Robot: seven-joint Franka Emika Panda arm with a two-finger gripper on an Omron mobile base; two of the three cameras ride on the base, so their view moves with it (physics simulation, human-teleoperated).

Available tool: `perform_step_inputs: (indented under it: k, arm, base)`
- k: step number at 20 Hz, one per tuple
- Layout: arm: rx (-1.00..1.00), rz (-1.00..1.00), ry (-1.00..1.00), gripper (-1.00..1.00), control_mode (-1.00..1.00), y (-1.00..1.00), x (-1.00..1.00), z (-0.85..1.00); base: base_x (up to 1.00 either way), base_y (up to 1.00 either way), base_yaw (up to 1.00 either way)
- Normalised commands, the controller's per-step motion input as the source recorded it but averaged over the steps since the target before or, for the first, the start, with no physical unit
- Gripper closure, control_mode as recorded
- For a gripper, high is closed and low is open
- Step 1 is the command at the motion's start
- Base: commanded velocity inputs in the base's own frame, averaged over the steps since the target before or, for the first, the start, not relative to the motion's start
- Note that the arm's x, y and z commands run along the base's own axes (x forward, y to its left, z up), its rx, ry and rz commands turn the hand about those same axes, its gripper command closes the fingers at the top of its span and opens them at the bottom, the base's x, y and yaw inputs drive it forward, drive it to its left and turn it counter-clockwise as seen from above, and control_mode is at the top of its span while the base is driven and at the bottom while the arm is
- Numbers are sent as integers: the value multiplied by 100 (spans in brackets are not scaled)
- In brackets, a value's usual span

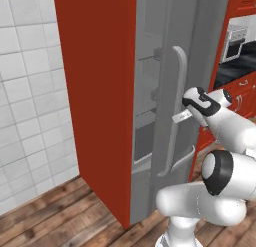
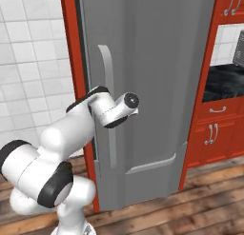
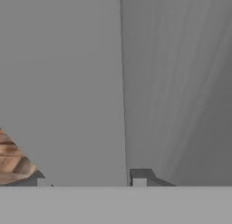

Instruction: Place one of the steaks on the plate and the other in the bowl. Then place the bowl in the fridge.

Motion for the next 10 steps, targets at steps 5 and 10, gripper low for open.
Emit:
perform_step_inputs:
  k: [5,10]
  arm:
    - [7,10,0,100,-100,-100,-60,33]
    - [0,13,0,100,-100,-78,-17,13]
  base:
    - [0,0,0]
    - [0,0,0]
